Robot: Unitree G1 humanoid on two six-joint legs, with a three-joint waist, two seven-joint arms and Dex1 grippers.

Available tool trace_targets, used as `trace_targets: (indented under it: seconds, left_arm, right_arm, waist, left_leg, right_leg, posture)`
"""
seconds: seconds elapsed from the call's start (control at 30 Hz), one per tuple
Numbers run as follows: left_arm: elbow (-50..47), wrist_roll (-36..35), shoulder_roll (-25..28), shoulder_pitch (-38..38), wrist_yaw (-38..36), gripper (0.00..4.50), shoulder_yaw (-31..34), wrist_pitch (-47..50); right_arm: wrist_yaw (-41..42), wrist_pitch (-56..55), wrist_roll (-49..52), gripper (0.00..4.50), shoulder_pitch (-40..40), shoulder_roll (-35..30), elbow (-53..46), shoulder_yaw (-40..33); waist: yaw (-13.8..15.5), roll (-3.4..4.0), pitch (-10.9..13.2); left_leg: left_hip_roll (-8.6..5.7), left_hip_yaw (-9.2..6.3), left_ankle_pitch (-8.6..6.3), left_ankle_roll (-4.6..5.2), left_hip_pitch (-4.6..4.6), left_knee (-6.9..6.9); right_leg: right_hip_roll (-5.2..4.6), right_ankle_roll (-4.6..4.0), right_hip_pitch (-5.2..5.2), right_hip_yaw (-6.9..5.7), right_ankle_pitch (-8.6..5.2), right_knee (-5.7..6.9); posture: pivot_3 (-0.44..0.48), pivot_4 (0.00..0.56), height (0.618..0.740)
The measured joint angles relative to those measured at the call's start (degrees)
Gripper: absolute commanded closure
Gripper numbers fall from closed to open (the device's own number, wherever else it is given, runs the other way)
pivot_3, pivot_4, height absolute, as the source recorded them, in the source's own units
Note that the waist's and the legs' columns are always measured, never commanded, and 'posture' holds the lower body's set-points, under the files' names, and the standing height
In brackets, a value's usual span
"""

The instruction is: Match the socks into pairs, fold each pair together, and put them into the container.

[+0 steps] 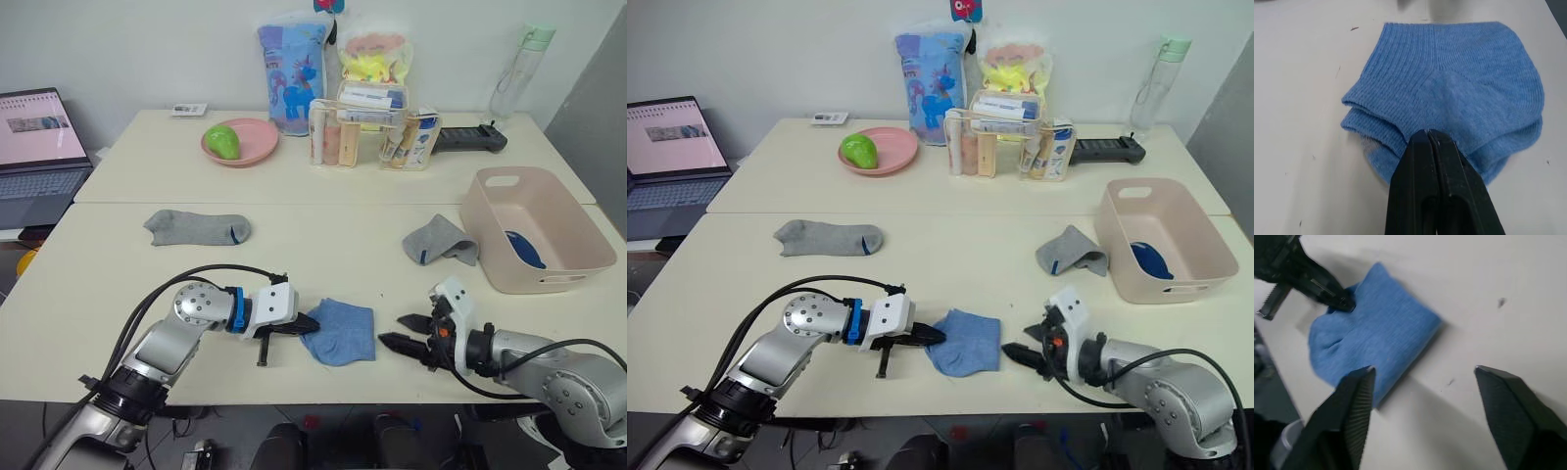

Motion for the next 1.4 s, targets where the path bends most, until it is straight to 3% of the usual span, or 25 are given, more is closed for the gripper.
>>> trace_targets:
  seconds: [0.23,0.47,0.6,0.63,0.7,0.97,1.1,1.2,1.3,1.4]
  left_arm:
    - [0.6,0.4,-0.1,0.0,0.1,4.5,0.0,-0.8]
    - [0.7,0.7,-0.5,0.0,0.2,4.5,0.3,-0.3]
    - [-0.2,0.5,-1.4,0.2,0.7,4.5,0.6,2.1]
    - [-0.2,0.5,-1.4,0.2,0.8,4.5,0.6,2.2]
    - [-0.3,0.5,-1.4,0.2,0.8,4.5,0.6,2.3]
    - [-0.2,0.4,-1.4,0.0,0.3,4.5,0.8,2.9]
    - [0.0,-1.0,-2.8,-0.7,0.4,4.5,1.2,6.0]
    - [-0.3,-4.4,-5.8,-2.7,1.4,4.5,1.9,12.8]
    - [-1.8,-7.3,-9.4,-7.1,3.6,3.9,2.9,18.8]
    - [-3.5,-10.0,-12.8,-12.6,5.8,3.0,4.1,23.6]
  right_arm:
    - [-5.6,10.5,4.5,0.98,-3.2,8.4,2.8,-2.8]
    - [-10.6,13.5,4.3,0.98,-9.5,23.3,12.8,-3.6]
    - [-11.4,14.9,4.5,0.98,-12.2,27.1,15.6,-4.5]
    - [-11.4,15.0,4.5,0.98,-12.6,27.1,15.6,-4.6]
    - [-11.4,15.2,4.5,1.57,-13.0,27.1,16.0,-4.6]
    - [-11.4,14.3,4.4,4.37,-12.6,25.8,15.9,-4.4]
    - [-11.1,12.1,4.2,4.47,-10.6,22.8,12.1,-3.3]
    - [-9.1,7.6,3.8,4.47,-8.8,16.1,4.6,-2.7]
    - [-8.0,2.4,3.9,4.5,-9.1,11.1,-1.7,-6.6]
    - [-8.6,-1.0,3.8,4.5,-11.7,6.5,-2.4,-12.1]
  waist:
    - [0.0,0.03,-0.1]
    - [-0.3,0.09,-0.1]
    - [-0.2,0.13,-0.1]
    - [-0.1,0.13,-0.1]
    - [-0.1,0.13,-0.1]
    - [-0.1,0.14,-0.1]
    - [-0.1,0.17,-0.1]
    - [0.1,0.18,0.0]
    - [0.0,0.12,0.0]
    - [-0.1,0.11,0.0]
  left_leg:
    - [0.01,0.03,0.0,0.0,0.11,-0.02]
    - [0.02,0.15,0.0,0.0,0.3,-0.13]
    - [-0.03,0.24,0.0,0.0,0.27,-0.11]
    - [-0.03,0.24,0.0,0.0,0.27,-0.11]
    - [-0.02,0.24,0.0,0.0,0.28,-0.11]
    - [-0.01,0.28,0.0,0.0,0.28,-0.12]
    - [-0.03,0.25,0.0,0.0,0.18,-0.08]
    - [-0.1,0.13,0.0,0.0,-0.04,0.07]
    - [-0.09,-0.01,0.0,0.0,-0.08,0.09]
    - [-0.09,0.04,0.01,-0.01,-0.07,0.08]
  right_leg:
    - [0.02,0.0,0.02,0.03,0.0,0.06]
    - [0.1,0.0,0.01,0.1,0.0,0.19]
    - [0.08,0.0,-0.04,0.09,0.0,0.21]
    - [0.08,0.0,-0.04,0.09,0.0,0.2]
    - [0.07,0.0,-0.05,0.09,0.0,0.21]
    - [0.07,0.0,-0.07,0.1,0.0,0.22]
    - [0.06,0.0,-0.09,0.09,0.0,0.21]
    - [0.01,0.02,-0.14,0.05,-0.01,0.16]
    - [0.01,0.02,-0.11,0.0,-0.01,0.14]
    - [0.03,0.02,-0.12,-0.01,-0.01,0.18]
  posture:
    - [0.0,0.15,0.703]
    - [0.0,0.15,0.703]
    - [0.0,0.15,0.703]
    - [0.0,0.15,0.703]
    - [0.0,0.15,0.703]
    - [0.0,0.15,0.703]
    - [0.0,0.15,0.703]
    - [0.0,0.15,0.703]
    - [0.0,0.15,0.703]
    - [0.0,0.15,0.703]
